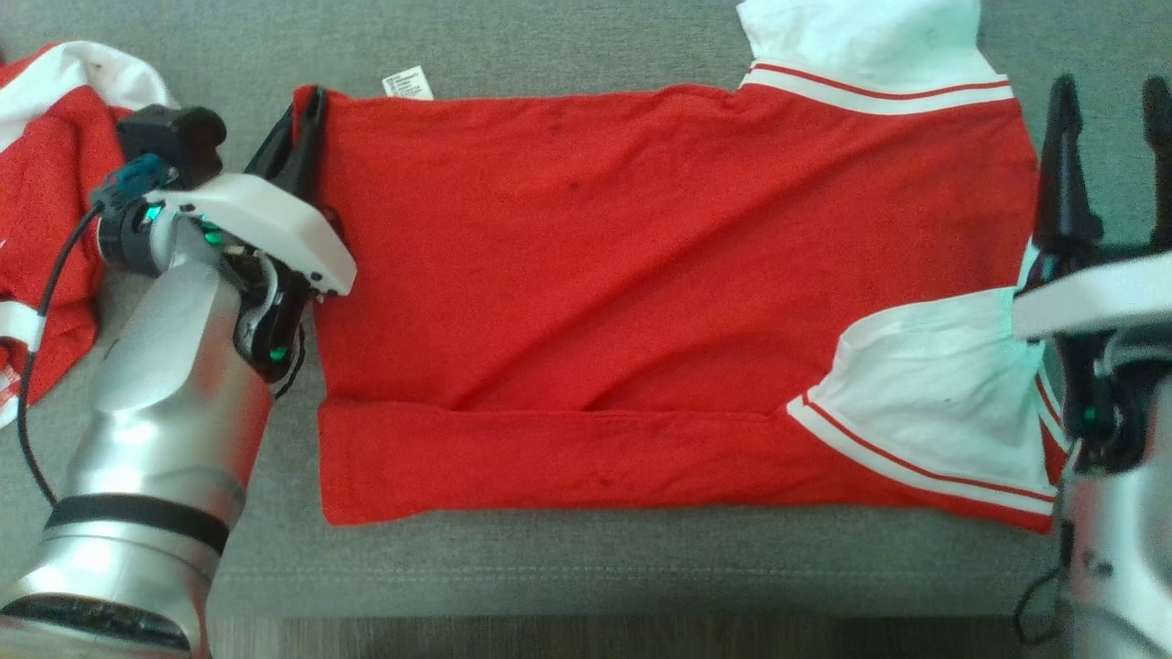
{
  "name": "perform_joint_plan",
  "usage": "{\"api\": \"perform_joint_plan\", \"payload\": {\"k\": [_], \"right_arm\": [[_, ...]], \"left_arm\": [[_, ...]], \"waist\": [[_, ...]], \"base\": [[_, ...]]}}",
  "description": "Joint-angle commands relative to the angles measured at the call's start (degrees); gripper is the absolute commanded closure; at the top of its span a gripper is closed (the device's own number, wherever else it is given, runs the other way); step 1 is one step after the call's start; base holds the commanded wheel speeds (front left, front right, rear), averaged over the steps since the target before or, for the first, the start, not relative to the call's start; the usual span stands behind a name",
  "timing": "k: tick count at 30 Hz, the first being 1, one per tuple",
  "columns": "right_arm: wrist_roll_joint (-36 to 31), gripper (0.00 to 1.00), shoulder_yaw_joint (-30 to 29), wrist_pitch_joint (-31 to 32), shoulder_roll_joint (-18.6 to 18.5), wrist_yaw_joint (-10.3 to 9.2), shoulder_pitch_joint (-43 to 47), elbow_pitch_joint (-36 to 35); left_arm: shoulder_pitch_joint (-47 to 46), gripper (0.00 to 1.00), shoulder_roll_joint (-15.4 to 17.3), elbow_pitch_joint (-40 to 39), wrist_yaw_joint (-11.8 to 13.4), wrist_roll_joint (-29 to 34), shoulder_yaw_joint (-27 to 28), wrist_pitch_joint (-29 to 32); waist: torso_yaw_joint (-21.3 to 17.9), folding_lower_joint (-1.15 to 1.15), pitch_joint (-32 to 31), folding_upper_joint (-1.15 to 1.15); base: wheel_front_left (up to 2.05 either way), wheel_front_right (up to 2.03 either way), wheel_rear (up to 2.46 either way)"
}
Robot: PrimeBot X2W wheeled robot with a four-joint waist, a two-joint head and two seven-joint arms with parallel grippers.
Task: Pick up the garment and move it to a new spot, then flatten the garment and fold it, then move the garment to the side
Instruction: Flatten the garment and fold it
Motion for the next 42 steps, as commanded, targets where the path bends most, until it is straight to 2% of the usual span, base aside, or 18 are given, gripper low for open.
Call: {"api": "perform_joint_plan", "payload": {"k": [1,7,15,19,26,27,28,35,42], "right_arm": [[-0.71,0.00,0.87,0.40,-0.30,-0.04,-2.89,-1.40],[-1.51,0.00,0.78,3.52,-1.64,-0.04,-12.51,6.06],[-1.81,0.00,2.74,10.84,-5.98,-0.04,-25.84,23.23],[-3.04,0.00,3.24,14.98,-7.55,-0.04,-30.72,31.29],[-3.70,0.00,3.26,19.31,-8.28,-0.04,-36.42,39.98],[-3.62,0.61,3.18,19.46,-8.27,-0.04,-36.91,40.55],[-3.22,1.00,3.08,19.34,-8.12,-0.04,-37.38,40.90],[-0.06,1.00,4.39,14.86,-7.80,-0.04,-38.34,39.24],[4.48,1.00,7.03,10.23,-8.34,-0.04,-35.09,32.04]], "left_arm": [[-2.48,1.00,2.03,-2.02,-0.17,0.66,1.73,-0.64],[-2.74,1.00,1.23,-6.04,0.19,1.91,2.09,-1.24],[-2.94,1.00,-1.23,-9.17,0.21,3.42,1.84,-1.32],[-3.32,1.00,-2.29,-9.47,0.08,3.94,1.64,-1.33],[-3.61,1.00,-3.01,-9.66,-0.16,4.13,2.02,-1.33],[-3.60,1.00,-3.03,-9.70,-0.18,4.12,2.16,-1.33],[-3.59,1.00,-2.98,-9.72,-0.20,4.09,2.34,-1.33],[-3.13,1.00,-1.73,-10.75,-0.27,4.03,4.41,-1.33],[-1.14,1.00,0.10,-13.41,-0.30,4.29,7.17,-1.33]], "waist": [[0.27,0.00,0.22,0.00],[2.14,0.00,1.81,0.00],[5.28,0.00,4.34,0.00],[6.31,0.00,5.27,0.00],[6.82,0.00,6.03,0.00],[6.81,0.00,6.03,0.00],[6.76,0.00,6.00,0.00],[5.83,0.00,5.18,0.00],[4.20,0.00,3.47,0.00]], "base": [[0.00,0.00,0.00],[0.00,0.00,0.00],[0.00,0.00,0.00],[0.00,0.00,0.00],[0.00,0.00,0.00],[0.00,0.00,0.00],[0.00,0.00,0.00],[0.00,0.00,0.00],[0.00,0.00,0.00]]}}
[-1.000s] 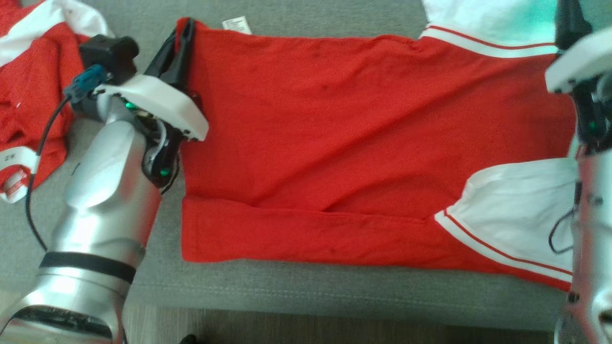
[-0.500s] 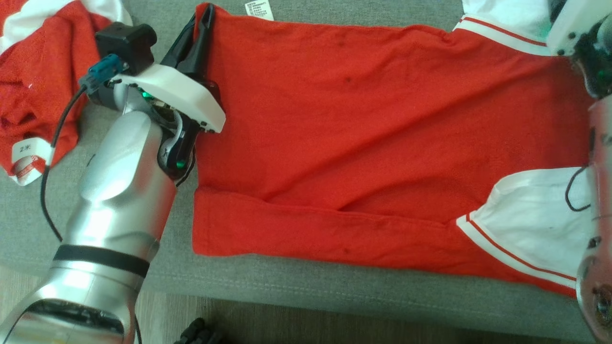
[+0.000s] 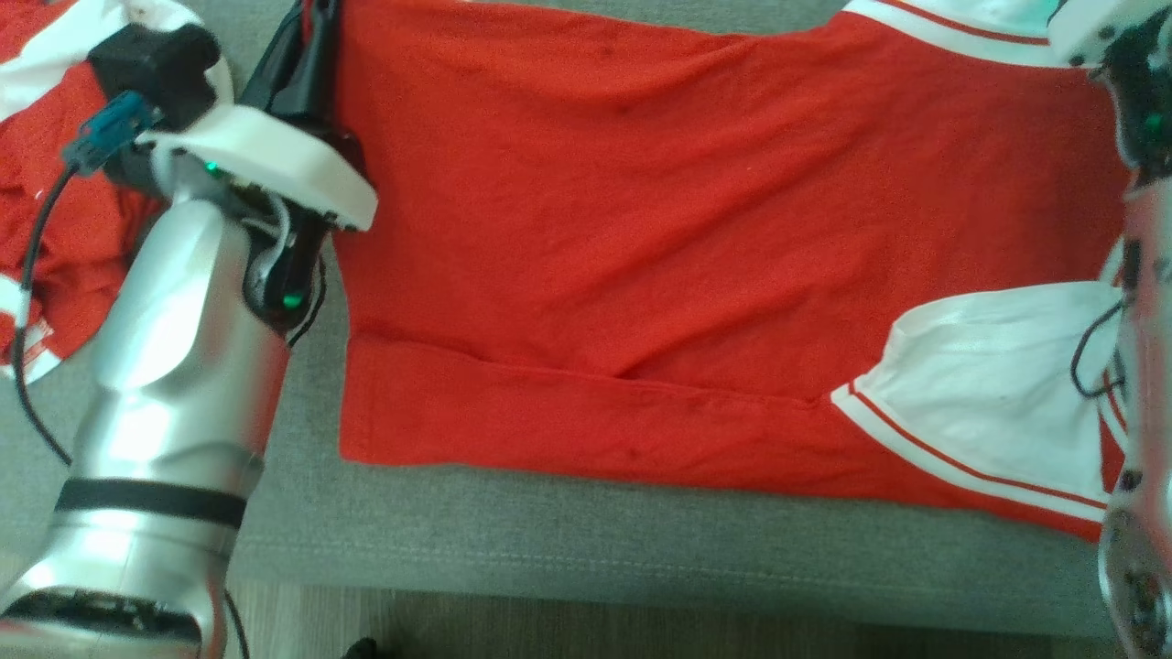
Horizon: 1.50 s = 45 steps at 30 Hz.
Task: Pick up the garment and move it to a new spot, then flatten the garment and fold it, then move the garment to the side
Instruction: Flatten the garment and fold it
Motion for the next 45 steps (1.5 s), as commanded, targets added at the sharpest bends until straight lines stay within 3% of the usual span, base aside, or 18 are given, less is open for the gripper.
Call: {"api": "perform_joint_plan", "payload": {"k": [1,6,11,17,25,33,34,35,36,37,39,45], "right_arm": [[0.91,1.00,1.14,-0.74,0.25,-0.04,1.51,-3.43],[3.78,1.00,1.35,-2.31,0.14,-0.04,8.24,-11.81],[4.44,1.00,-0.14,-1.98,0.54,-0.04,21.29,-25.29],[4.90,1.00,-2.48,-1.25,4.48,-0.04,33.72,-35.59],[6.39,1.00,-2.33,-2.24,7.67,-0.04,44.79,-40.58],[7.75,1.00,-1.81,-4.29,8.34,-0.04,50.39,-39.97],[7.44,0.79,-1.89,-4.49,8.36,-0.04,51.00,-39.71],[7.34,0.49,-1.75,-4.57,8.37,-0.04,51.62,-39.41],[7.51,0.00,-1.49,-4.96,8.38,-0.04,52.15,-39.26],[7.51,0.00,-1.49,-4.96,8.38,-0.04,52.15,-39.26],[7.83,0.00,-0.84,-5.08,8.39,-0.04,53.39,-38.59],[7.43,0.00,0.18,-6.09,8.40,-0.04,56.25,-37.87]], "left_arm": [[0.35,1.00,2.99,-2.05,-0.29,0.34,2.22,-0.70],[3.72,1.00,3.63,-4.49,-0.30,-0.03,3.42,-0.70],[9.70,1.00,4.64,-8.39,-0.20,-1.27,5.33,-0.70],[15.56,1.00,5.33,-12.18,0.69,-2.69,6.30,-0.40],[22.18,1.00,5.30,-15.69,1.38,-5.18,6.60,1.60],[26.64,1.00,4.85,-16.69,1.87,-6.56,5.73,3.64],[27.17,1.00,4.81,-16.59,1.92,-6.71,5.59,3.91],[27.68,0.80,4.78,-16.50,2.03,-6.75,5.44,4.09],[28.15,0.53,4.71,-16.46,2.09,-6.74,5.22,4.18],[28.15,0.53,4.71,-16.46,2.09,-6.74,5.22,4.18],[29.21,0.00,4.60,-16.29,2.16,-6.86,4.84,4.49],[31.67,0.00,5.11,-15.71,3.32,-6.53,5.05,3.38]], "waist": [[-0.57,0.00,-0.50,0.00],[-1.66,0.00,-1.71,0.00],[-2.99,0.00,-3.23,0.00],[-4.21,0.00,-4.21,0.00],[-4.91,0.00,-5.12,0.00],[-5.18,0.00,-5.85,0.00],[-5.22,0.00,-5.91,0.00],[-5.25,0.00,-5.99,0.00],[-5.24,0.00,-6.08,0.00],[-5.24,0.00,-6.08,0.00],[-5.29,0.00,-6.43,0.00],[-5.35,0.00,-7.72,0.00]], "base": [[0.00,0.00,0.00],[0.00,0.00,0.00],[0.00,0.00,0.00],[0.00,0.00,0.00],[0.00,0.00,0.00],[0.00,0.00,0.00],[0.00,0.00,0.00],[0.00,0.00,0.00],[0.00,0.00,0.00],[0.00,0.00,0.00],[0.00,0.00,0.00],[0.00,0.00,0.00]]}}
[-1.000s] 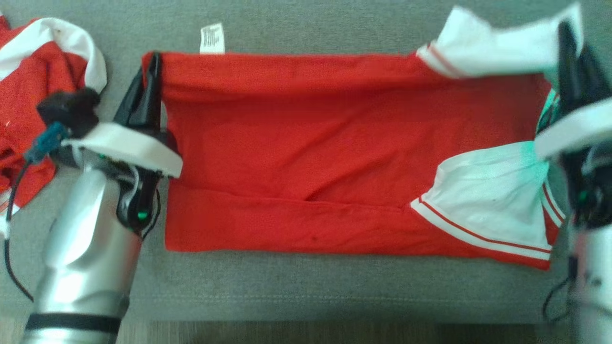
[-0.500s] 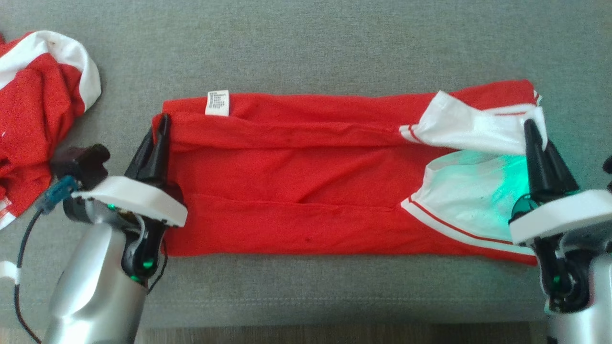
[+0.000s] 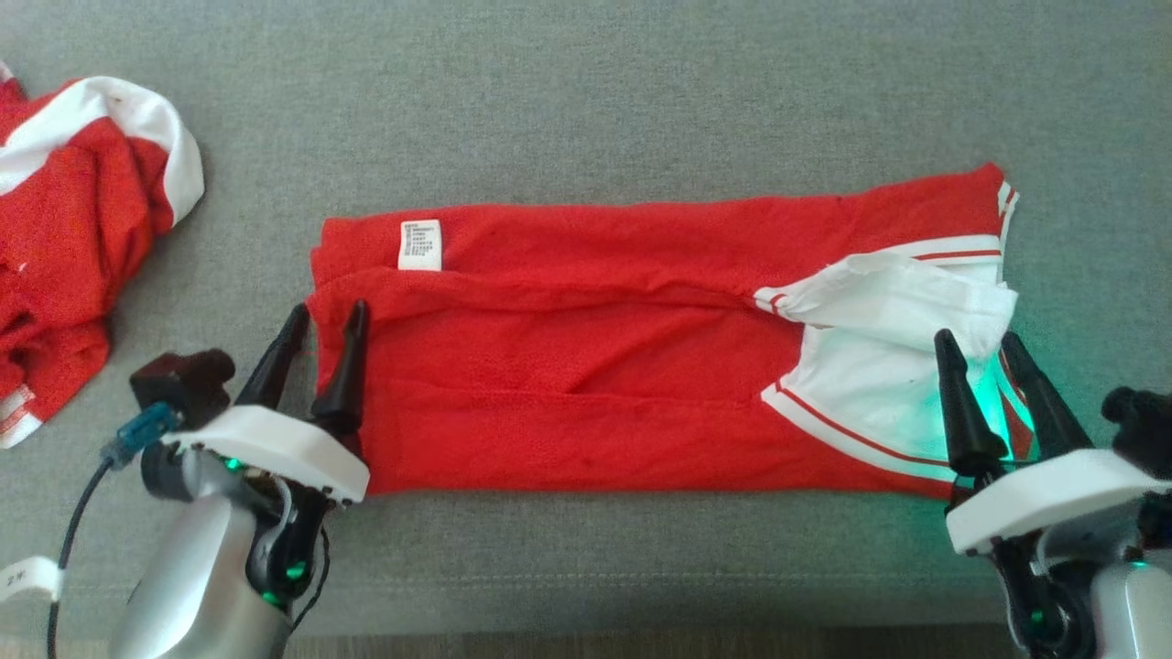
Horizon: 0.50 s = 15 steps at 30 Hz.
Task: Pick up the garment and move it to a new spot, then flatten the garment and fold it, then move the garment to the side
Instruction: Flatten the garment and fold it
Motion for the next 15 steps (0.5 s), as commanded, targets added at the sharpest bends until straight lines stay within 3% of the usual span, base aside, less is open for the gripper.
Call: {"api": "perform_joint_plan", "payload": {"k": [1,9,15], "right_arm": [[-0.40,0.00,1.44,-1.25,-0.26,-0.04,0.35,-2.26],[-3.85,0.00,0.41,-6.59,-0.25,-0.04,-0.12,-6.80],[-8.58,0.00,0.91,-8.73,-0.25,-0.04,-2.57,-8.48]], "left_arm": [[0.39,0.00,2.03,-1.21,0.98,0.38,2.18,-1.14],[2.91,0.00,2.75,-8.05,5.24,5.15,4.79,-4.45],[4.67,0.00,2.18,-16.92,6.46,9.61,7.83,-4.69]], "waist": [[-0.01,0.00,-0.49,0.00],[0.10,0.00,-3.03,0.00],[0.34,0.00,-4.54,0.00]], "base": [[0.00,0.00,0.00],[0.00,0.00,0.00],[0.00,0.00,0.00]]}}
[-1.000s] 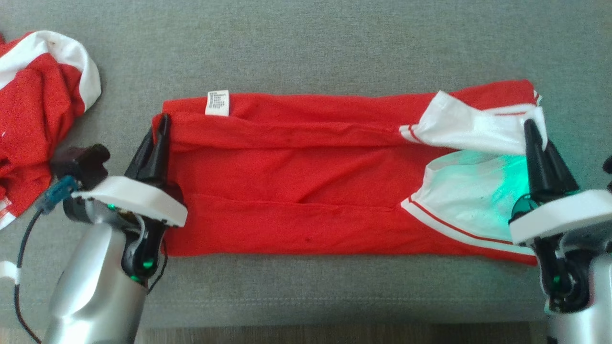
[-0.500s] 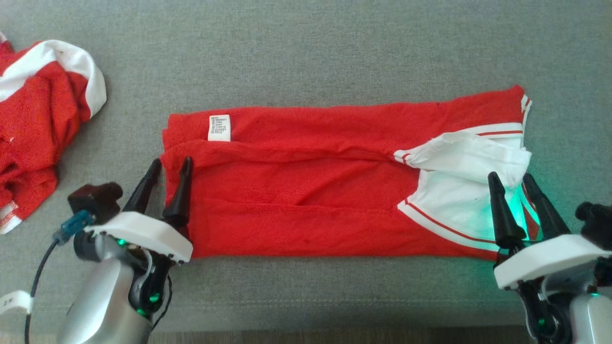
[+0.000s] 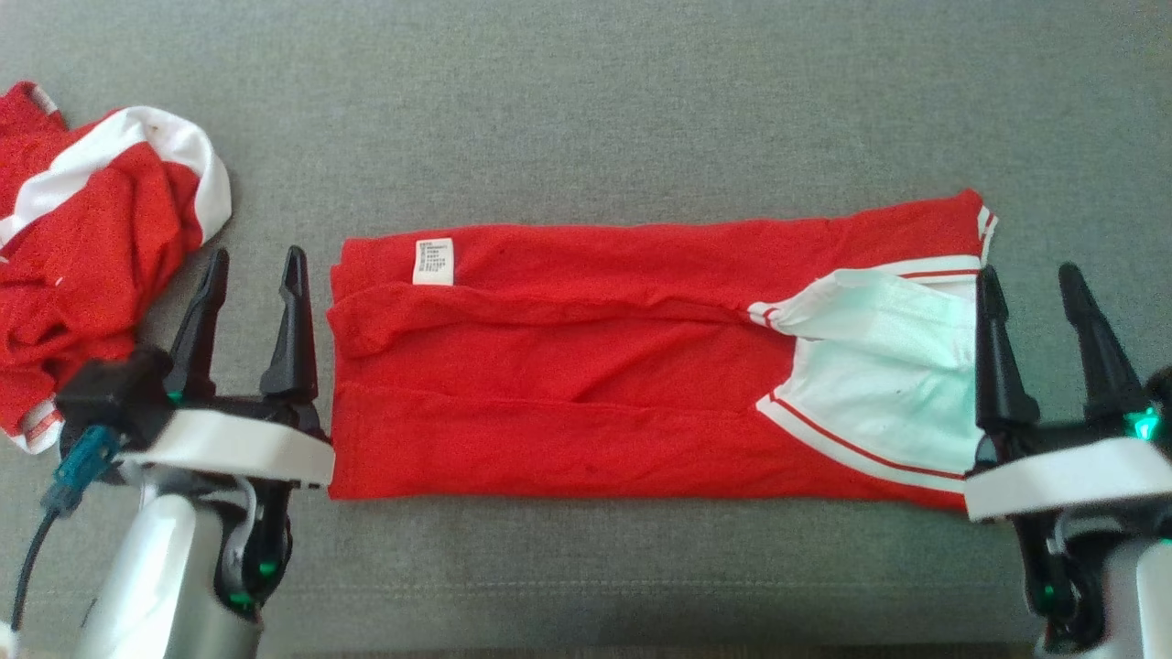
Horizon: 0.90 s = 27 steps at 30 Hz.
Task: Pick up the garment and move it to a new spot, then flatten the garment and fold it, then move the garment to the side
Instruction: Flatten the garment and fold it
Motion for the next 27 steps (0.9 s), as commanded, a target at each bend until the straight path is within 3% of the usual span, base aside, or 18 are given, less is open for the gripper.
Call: {"api": "perform_joint_plan", "payload": {"k": [1,10,27], "right_arm": [[-1.47,0.00,1.73,-0.45,-0.30,-0.04,-2.46,-2.43],[-4.85,0.00,3.18,-0.57,-0.29,-0.04,-2.60,-2.11],[-4.18,0.00,1.30,0.56,-0.29,-0.04,-3.21,0.24]], "left_arm": [[0.44,0.00,1.18,-3.32,0.48,1.49,2.79,-0.68],[4.60,0.00,0.64,-7.32,1.04,6.03,3.51,-0.69],[4.78,0.00,0.03,-7.03,0.17,7.00,3.15,-0.70]], "waist": [[0.01,0.00,-0.53,0.00],[-0.13,0.00,-2.99,0.00],[0.56,0.00,-2.20,0.00]], "base": [[0.00,0.00,0.00],[0.00,0.00,0.00],[0.00,0.00,0.00]]}}
